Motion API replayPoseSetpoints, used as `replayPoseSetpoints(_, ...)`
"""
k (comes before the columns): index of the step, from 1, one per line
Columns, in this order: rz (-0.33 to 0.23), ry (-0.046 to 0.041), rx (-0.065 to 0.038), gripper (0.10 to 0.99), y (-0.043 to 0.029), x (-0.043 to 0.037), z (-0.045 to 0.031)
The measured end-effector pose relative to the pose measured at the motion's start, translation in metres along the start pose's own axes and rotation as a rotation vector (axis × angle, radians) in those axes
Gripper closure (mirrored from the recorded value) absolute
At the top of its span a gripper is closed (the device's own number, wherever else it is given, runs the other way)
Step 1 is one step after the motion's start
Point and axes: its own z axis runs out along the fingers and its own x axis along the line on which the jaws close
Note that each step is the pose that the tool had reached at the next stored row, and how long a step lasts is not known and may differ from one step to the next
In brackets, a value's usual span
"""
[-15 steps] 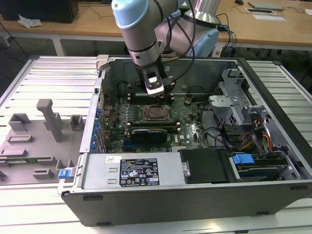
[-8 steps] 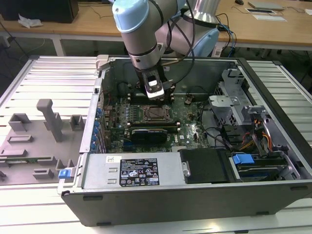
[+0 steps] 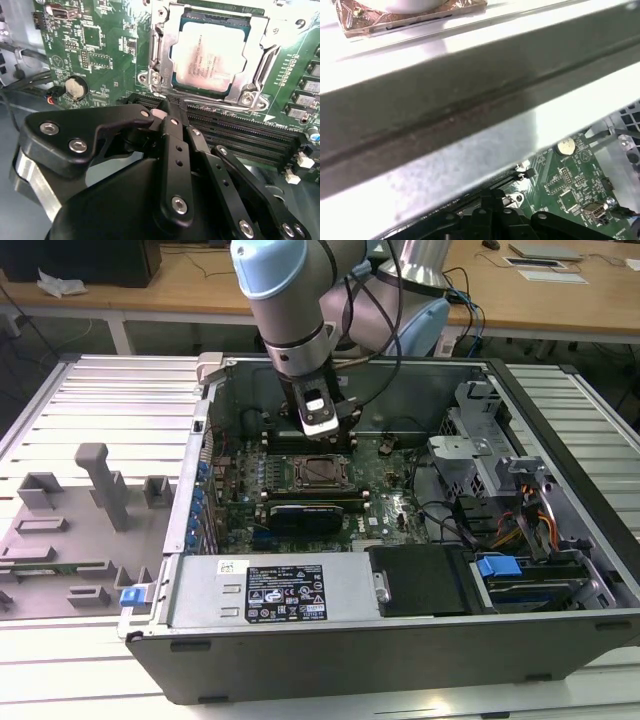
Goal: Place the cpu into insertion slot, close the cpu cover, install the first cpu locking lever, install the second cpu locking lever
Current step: 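Install the first cpu locking lever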
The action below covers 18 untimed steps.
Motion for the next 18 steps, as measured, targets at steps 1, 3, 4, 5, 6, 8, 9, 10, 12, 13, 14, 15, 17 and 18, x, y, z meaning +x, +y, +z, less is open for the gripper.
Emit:
replayPoseSetpoints(1, -0.001, -0.0009, 0.002, 0.980, 0.0003, -0.0003, -0.0012)
replayPoseSetpoints(3, -0.002, -0.0022, 0.005, 0.980, 0.0008, -0.0008, -0.0035)
replayPoseSetpoints(4, -0.002, -0.0026, 0.006, 0.980, 0.0009, -0.0009, -0.0036)
replayPoseSetpoints(5, -0.002, -0.0027, 0.006, 0.980, 0.0008, -0.0008, -0.0036)
replayPoseSetpoints(6, -0.002, -0.0027, 0.006, 0.980, 0.0008, -0.0008, -0.0036)
replayPoseSetpoints(8, 0.000, 0.0105, 0.013, 0.980, 0.0010, -0.0012, -0.0035)
replayPoseSetpoints(9, 0.002, 0.0303, 0.021, 0.980, 0.0012, -0.0017, -0.0032)
replayPoseSetpoints(10, 0.004, 0.0463, 0.029, 0.980, 0.0013, -0.0021, -0.0030)
replayPoseSetpoints(12, 0.007, 0.0786, 0.044, 0.980, 0.0015, -0.0026, -0.0027)
replayPoseSetpoints(13, 0.008, 0.0807, 0.045, 0.980, 0.0015, -0.0026, -0.0027)
replayPoseSetpoints(14, 0.008, 0.0813, 0.045, 0.980, 0.0015, -0.0026, -0.0027)
replayPoseSetpoints(15, 0.008, 0.0818, 0.045, 0.980, 0.0015, -0.0027, -0.0027)
replayPoseSetpoints(17, 0.008, 0.0824, 0.045, 0.980, 0.0015, -0.0027, -0.0026)
replayPoseSetpoints(18, 0.007, 0.0822, 0.046, 0.980, 0.0015, -0.0027, -0.0026)
